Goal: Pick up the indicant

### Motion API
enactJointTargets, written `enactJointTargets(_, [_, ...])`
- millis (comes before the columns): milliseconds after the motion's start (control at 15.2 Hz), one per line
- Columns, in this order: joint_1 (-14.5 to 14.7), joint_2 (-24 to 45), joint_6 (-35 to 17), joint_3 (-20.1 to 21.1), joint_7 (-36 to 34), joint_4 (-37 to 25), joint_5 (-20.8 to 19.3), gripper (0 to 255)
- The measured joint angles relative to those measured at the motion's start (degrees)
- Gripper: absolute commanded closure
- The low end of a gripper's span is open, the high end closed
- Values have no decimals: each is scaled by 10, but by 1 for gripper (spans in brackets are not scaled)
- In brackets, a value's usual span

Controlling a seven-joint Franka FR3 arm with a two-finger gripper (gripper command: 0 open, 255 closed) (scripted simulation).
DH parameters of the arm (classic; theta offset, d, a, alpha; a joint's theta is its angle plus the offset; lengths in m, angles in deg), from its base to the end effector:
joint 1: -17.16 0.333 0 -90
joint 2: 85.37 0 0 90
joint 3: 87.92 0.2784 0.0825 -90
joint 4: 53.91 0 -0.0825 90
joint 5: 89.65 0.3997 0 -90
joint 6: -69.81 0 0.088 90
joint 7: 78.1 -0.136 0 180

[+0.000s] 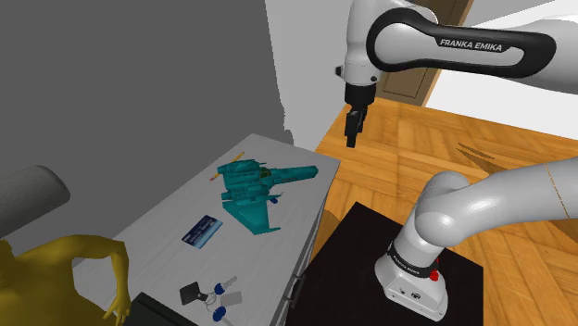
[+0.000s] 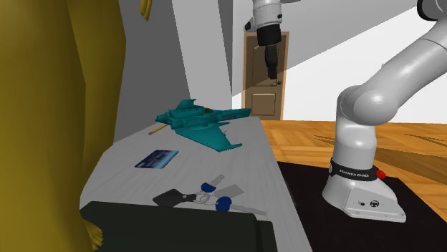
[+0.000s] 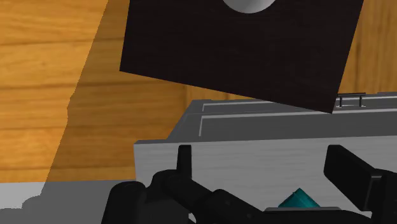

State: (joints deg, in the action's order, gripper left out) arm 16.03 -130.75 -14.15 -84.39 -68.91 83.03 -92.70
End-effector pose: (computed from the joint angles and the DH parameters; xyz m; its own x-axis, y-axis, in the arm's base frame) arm 0.3309 0.0080 0.5125 0.9744 0.1707 -0.1464 0.1829 -0.9803 0.0745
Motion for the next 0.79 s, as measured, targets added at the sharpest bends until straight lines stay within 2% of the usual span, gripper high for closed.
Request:
enactJointTargets(132, [-1,0,3,5,-12,1,8,0])
enactJointTargets(330, [-5,-3,11,31,-77,11,49,0])
enactJointTargets(792, [-12,19,-1,116,-272,24,181,0])
